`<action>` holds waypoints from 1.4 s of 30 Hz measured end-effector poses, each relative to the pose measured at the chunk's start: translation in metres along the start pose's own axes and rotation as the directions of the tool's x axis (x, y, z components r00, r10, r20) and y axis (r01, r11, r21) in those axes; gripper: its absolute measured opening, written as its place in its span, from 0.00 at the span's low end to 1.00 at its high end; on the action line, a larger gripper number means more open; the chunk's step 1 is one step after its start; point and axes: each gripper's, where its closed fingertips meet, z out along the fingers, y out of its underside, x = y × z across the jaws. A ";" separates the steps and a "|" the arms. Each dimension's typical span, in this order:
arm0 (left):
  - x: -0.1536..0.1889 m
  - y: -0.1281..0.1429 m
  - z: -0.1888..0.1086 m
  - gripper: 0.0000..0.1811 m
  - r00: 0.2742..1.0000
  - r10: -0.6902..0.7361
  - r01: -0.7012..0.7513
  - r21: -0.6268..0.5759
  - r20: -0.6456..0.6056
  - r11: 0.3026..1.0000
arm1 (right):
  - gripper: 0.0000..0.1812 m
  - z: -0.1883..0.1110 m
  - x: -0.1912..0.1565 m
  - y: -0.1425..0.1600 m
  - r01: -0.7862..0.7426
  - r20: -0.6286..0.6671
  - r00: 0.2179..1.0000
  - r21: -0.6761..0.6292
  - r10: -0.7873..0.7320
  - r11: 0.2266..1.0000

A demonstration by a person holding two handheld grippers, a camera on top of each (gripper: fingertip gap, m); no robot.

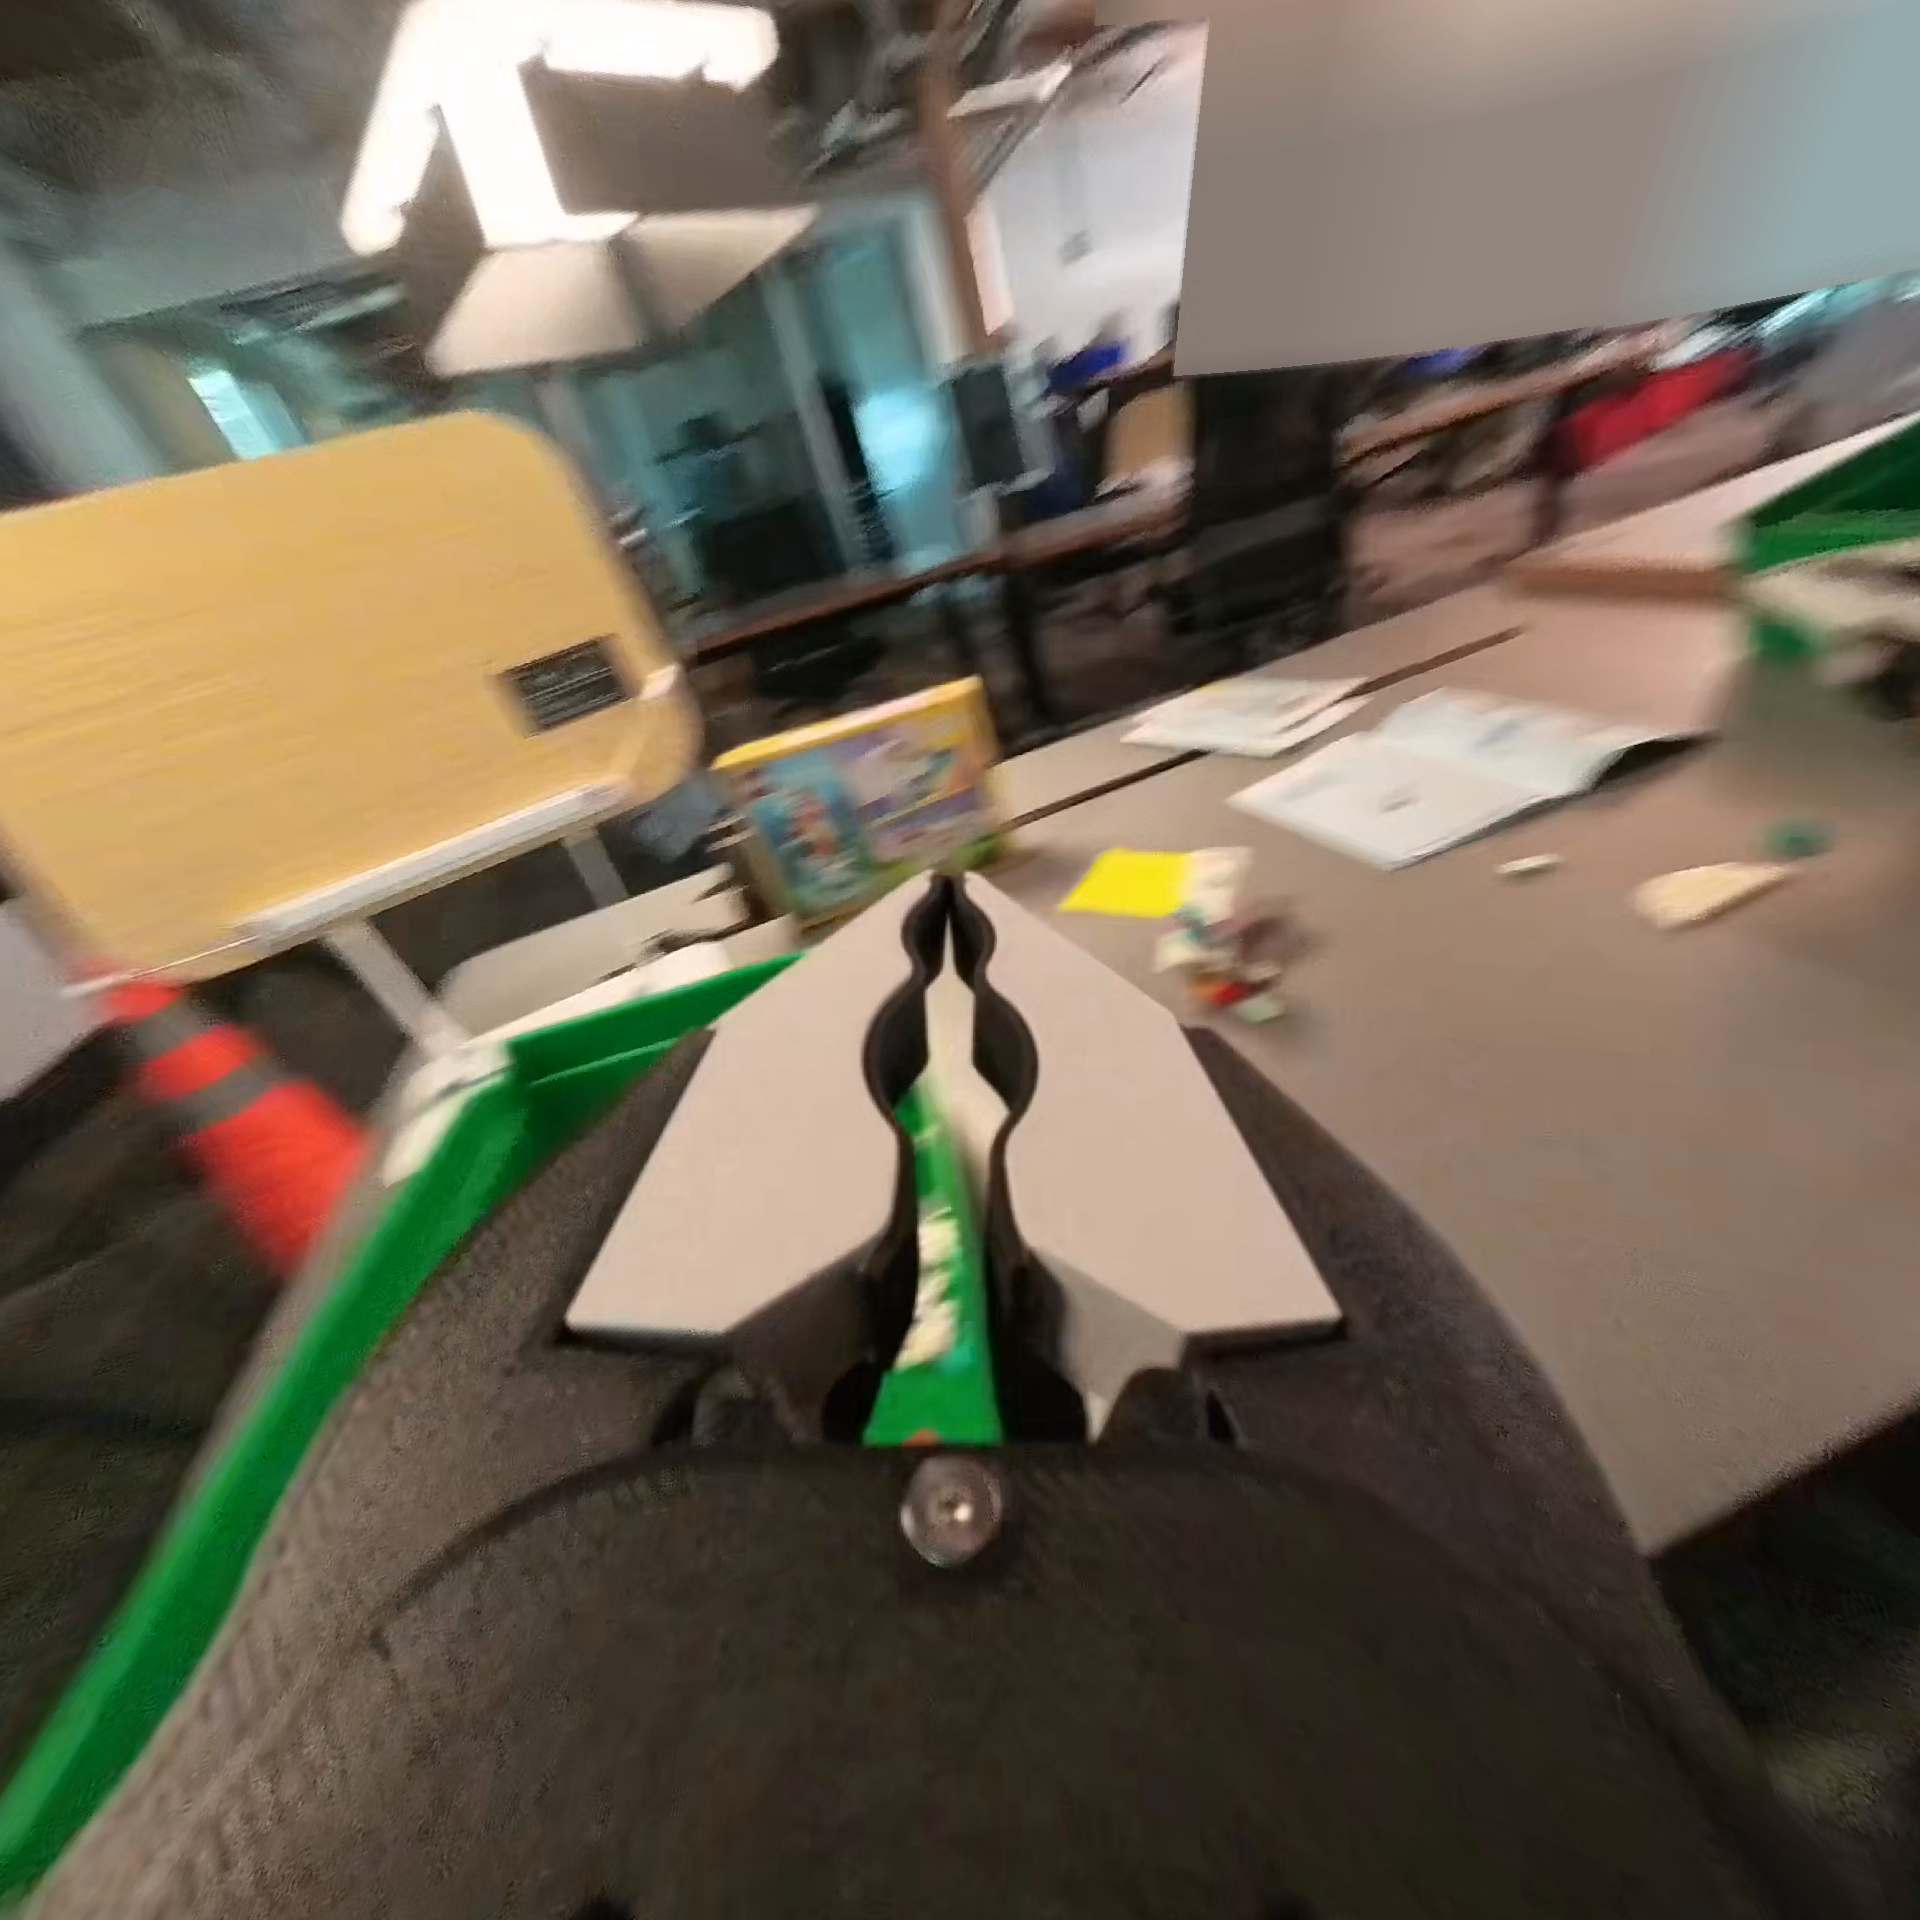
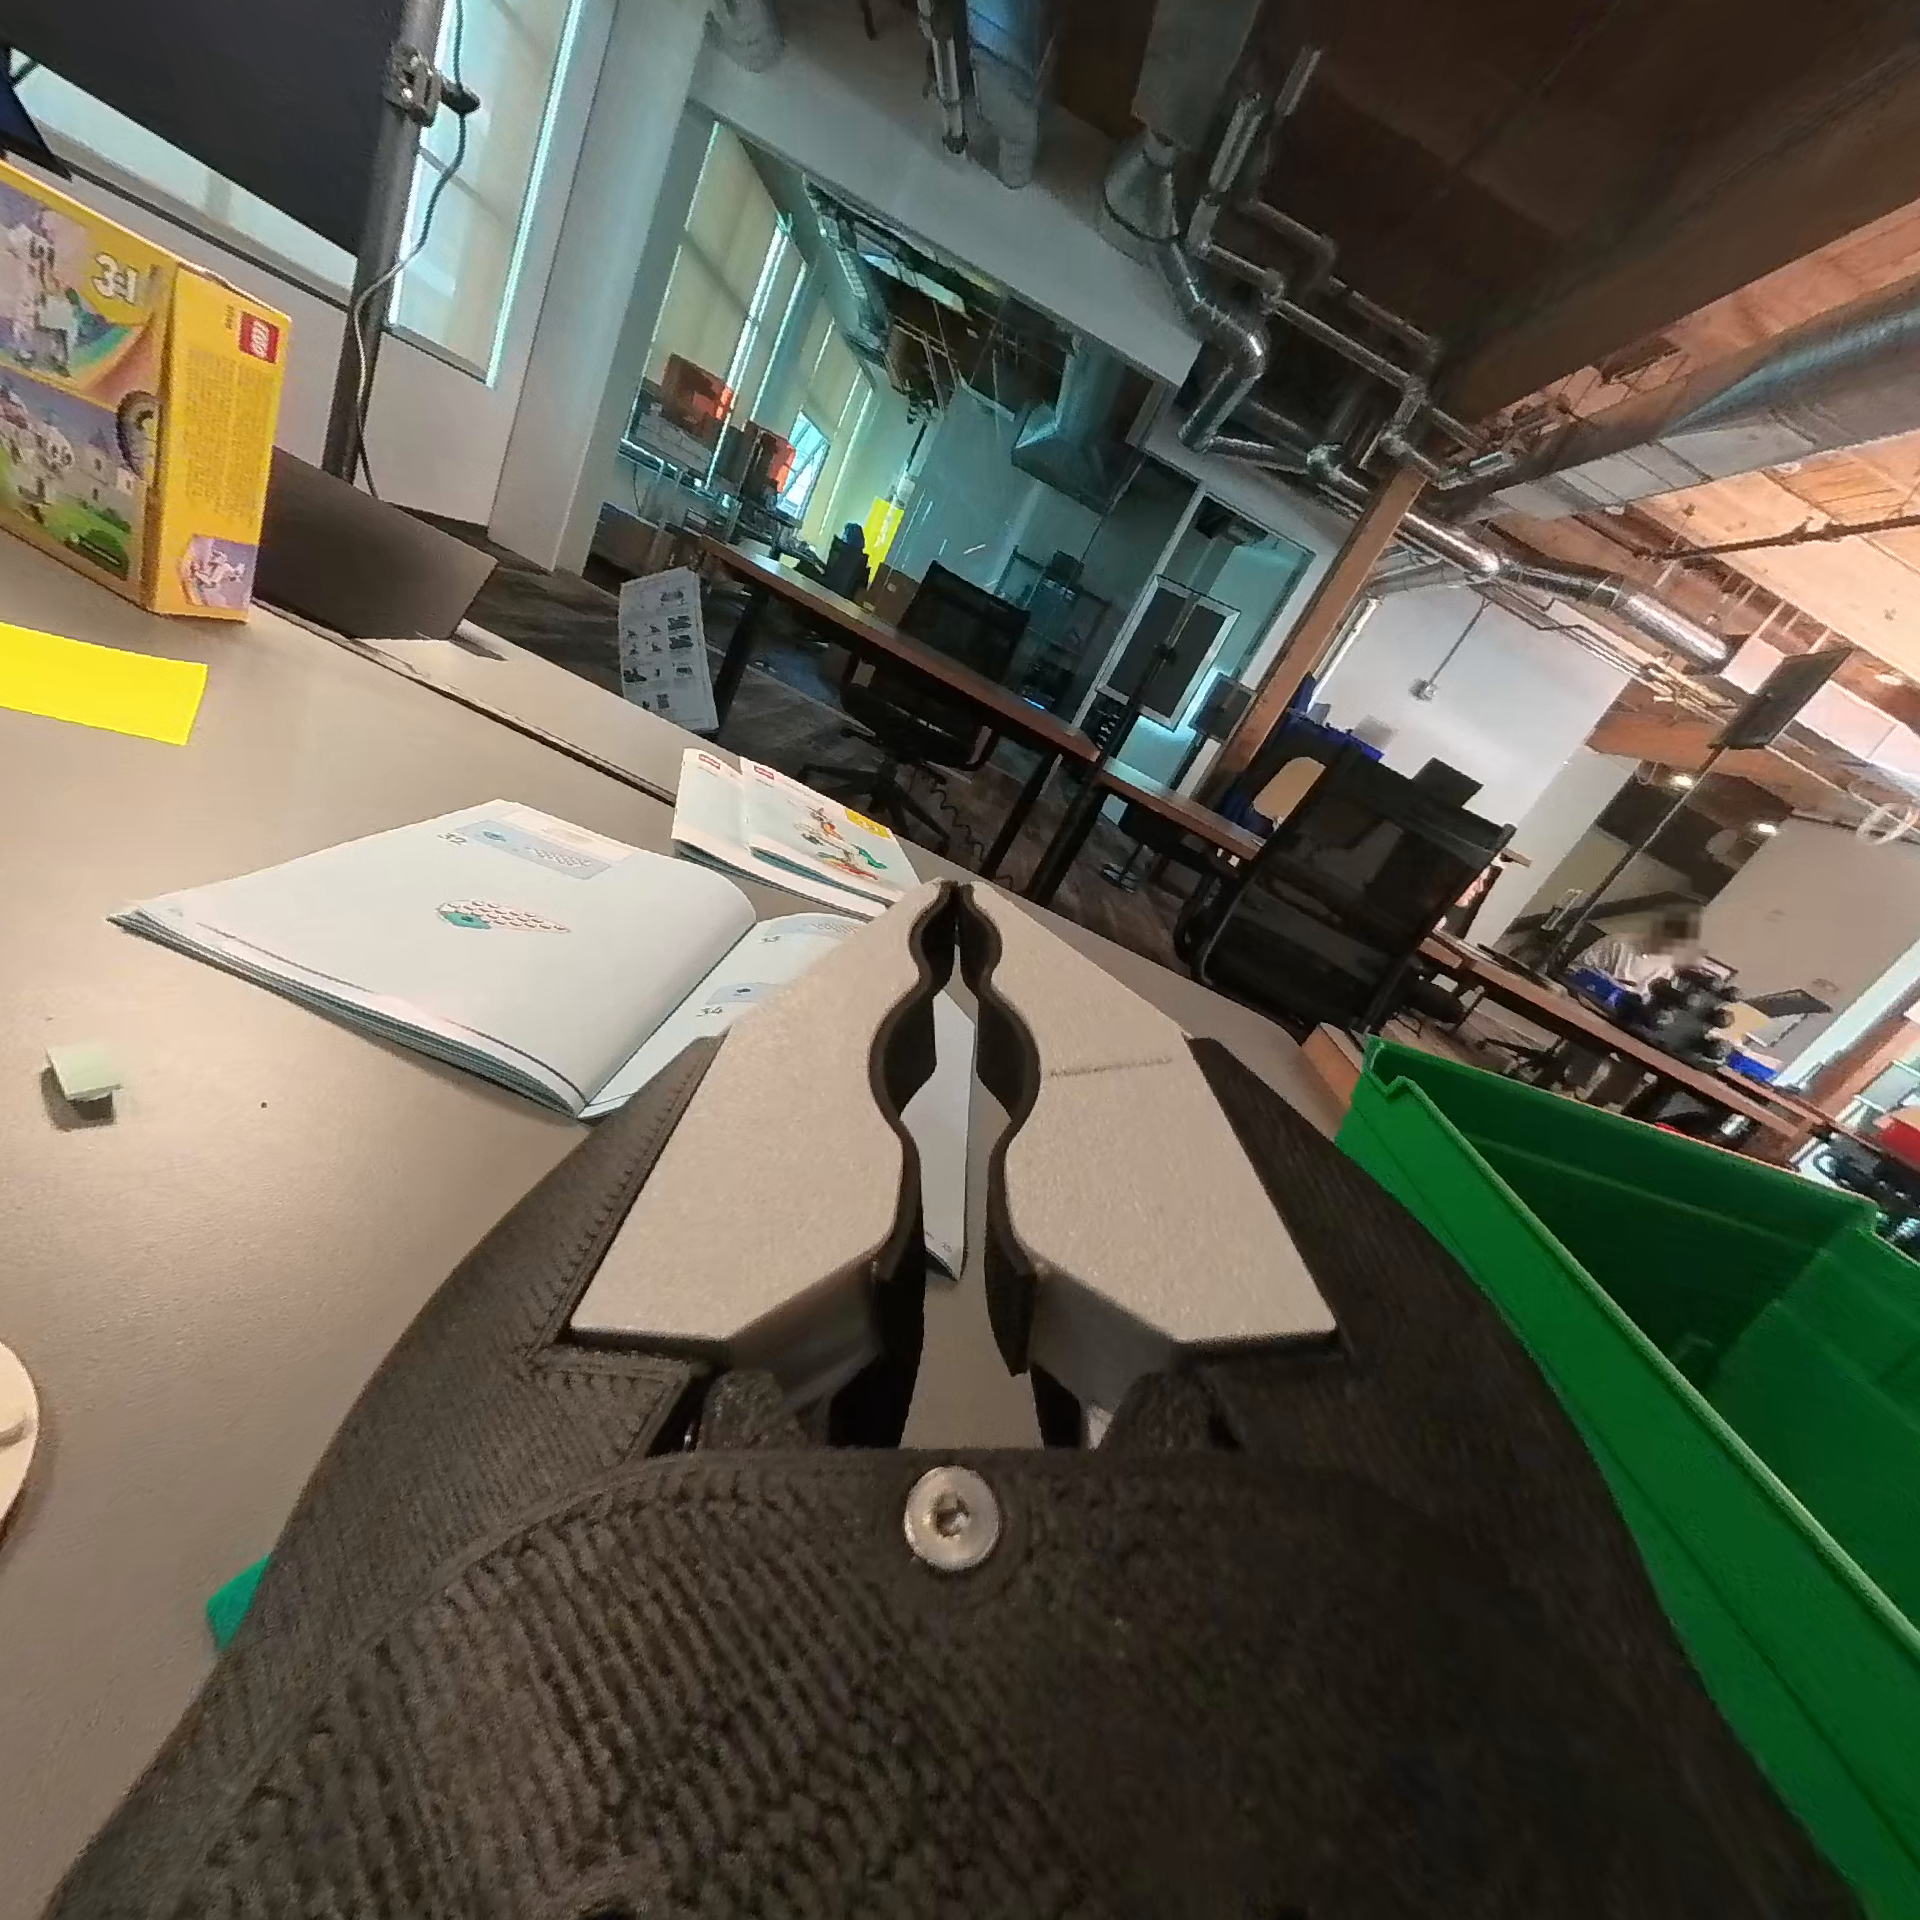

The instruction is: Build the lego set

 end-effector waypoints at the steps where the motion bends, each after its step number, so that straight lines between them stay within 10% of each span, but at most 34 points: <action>1: -0.024 0.006 -0.002 0.00 0.997 0.025 -0.020 -0.072 0.074 0.997 | 0.00 0.000 0.000 0.000 0.000 0.002 1.000 -0.003 0.000 1.000; 10: -0.065 0.165 0.021 0.03 0.935 -0.351 0.265 -0.776 0.060 0.573 | 0.00 0.000 -0.004 0.002 0.011 0.016 1.000 -0.015 -0.011 1.000; 14: -0.061 0.205 0.027 0.10 0.906 -0.414 0.283 -0.855 0.089 0.434 | 0.00 0.001 -0.004 0.003 0.005 0.019 1.000 -0.023 -0.004 1.000; 25: -0.060 0.234 0.027 0.13 0.928 -0.362 0.224 -0.908 0.087 0.354 | 0.00 0.002 -0.009 0.004 0.011 0.044 0.999 -0.027 -0.010 1.000; 35: -0.073 0.217 0.035 0.05 0.976 -0.216 0.145 -0.853 0.039 0.501 | 0.00 0.002 -0.010 0.002 -0.008 0.053 0.999 -0.018 0.009 1.000; 42: -0.094 0.066 0.058 0.01 0.990 -0.111 0.135 -0.374 0.084 0.917 | 0.00 0.002 -0.012 0.001 -0.013 0.066 0.998 -0.013 0.014 1.000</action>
